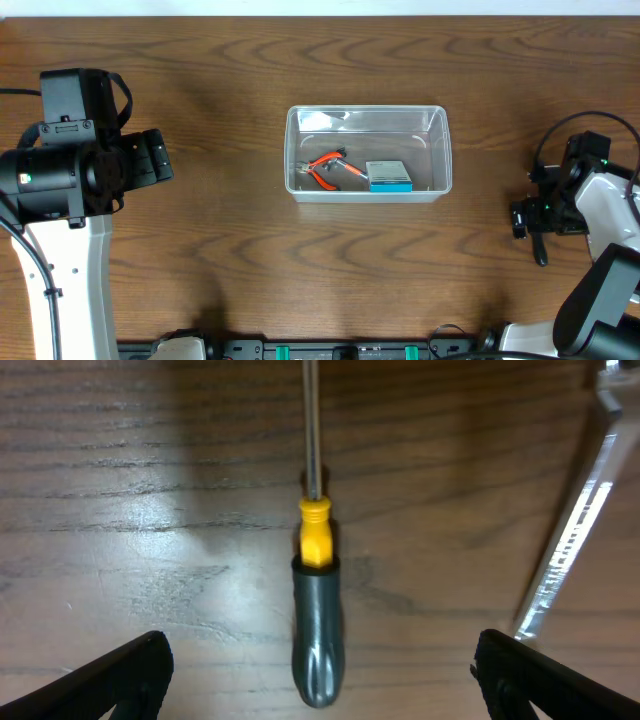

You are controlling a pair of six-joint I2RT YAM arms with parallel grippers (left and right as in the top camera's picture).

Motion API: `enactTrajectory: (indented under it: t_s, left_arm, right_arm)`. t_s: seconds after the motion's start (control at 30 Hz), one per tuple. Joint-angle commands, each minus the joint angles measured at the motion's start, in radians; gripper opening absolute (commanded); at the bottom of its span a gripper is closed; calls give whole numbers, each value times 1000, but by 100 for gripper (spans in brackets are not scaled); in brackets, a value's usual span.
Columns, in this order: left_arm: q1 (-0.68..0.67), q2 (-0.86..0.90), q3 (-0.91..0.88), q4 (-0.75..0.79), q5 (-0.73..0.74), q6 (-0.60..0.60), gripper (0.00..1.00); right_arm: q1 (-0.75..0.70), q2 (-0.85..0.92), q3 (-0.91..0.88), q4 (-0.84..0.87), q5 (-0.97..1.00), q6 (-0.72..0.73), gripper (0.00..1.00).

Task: Pack container
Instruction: 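Lower the right gripper onto the yellow-handled screwdriver and close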

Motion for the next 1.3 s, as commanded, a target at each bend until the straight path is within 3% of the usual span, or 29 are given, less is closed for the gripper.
enactTrajectory:
  t_s: [0.0, 0.27, 1.27]
  left_arm:
    - [5, 1, 5, -2, -8, -9, 98]
    - [5, 2, 5, -3, -8, -9, 98]
    - [5, 1, 5, -2, -8, -9, 98]
  right_arm:
    - [-5, 1, -23, 15, -19, 9, 99]
    - [-5, 1, -64, 47, -125, 8, 99]
    - [-39, 104, -69, 119, -83, 5, 99]
